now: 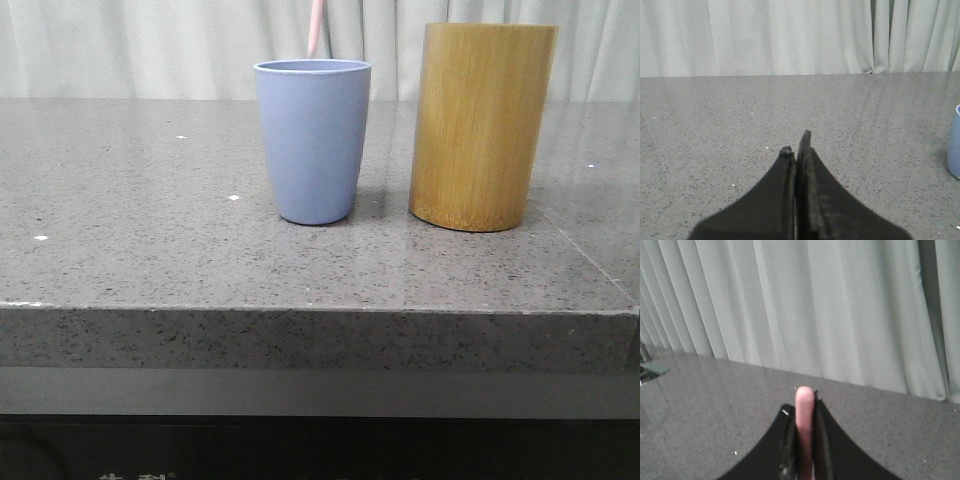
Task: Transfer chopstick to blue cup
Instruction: 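Lower the chopstick into the blue cup and open the right gripper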
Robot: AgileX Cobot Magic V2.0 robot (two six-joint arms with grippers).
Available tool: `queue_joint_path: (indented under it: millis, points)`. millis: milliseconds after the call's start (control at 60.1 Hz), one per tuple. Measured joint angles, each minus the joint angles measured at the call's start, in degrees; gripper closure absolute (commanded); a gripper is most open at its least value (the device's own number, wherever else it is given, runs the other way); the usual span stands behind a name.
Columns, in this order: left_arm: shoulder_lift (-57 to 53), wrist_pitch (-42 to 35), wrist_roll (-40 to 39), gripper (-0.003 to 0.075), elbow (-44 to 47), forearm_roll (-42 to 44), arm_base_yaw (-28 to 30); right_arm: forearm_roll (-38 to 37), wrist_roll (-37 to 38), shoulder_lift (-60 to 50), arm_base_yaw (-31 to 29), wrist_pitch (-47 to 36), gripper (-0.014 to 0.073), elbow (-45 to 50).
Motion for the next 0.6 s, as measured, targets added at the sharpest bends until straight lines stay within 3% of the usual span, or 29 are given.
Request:
queue_joint_path:
  millis: [233, 466, 599]
  points:
    - [0.0, -0.1, 0.0, 0.0739, 0.0, 0.0, 0.0, 0.0, 0.0, 7.4, 0.0, 0.2, 0.0584, 0.0]
    - [0.0, -0.4, 0.0, 0.0739, 0.0, 0.0, 0.0, 0.0, 0.0, 8.2, 0.0, 0.7, 0.0342, 0.0]
    - [0.0, -0.4, 0.0, 0.0739, 0.0, 0.0, 0.0, 0.1, 0.0, 8.2, 0.0, 0.9, 0.0246, 0.0]
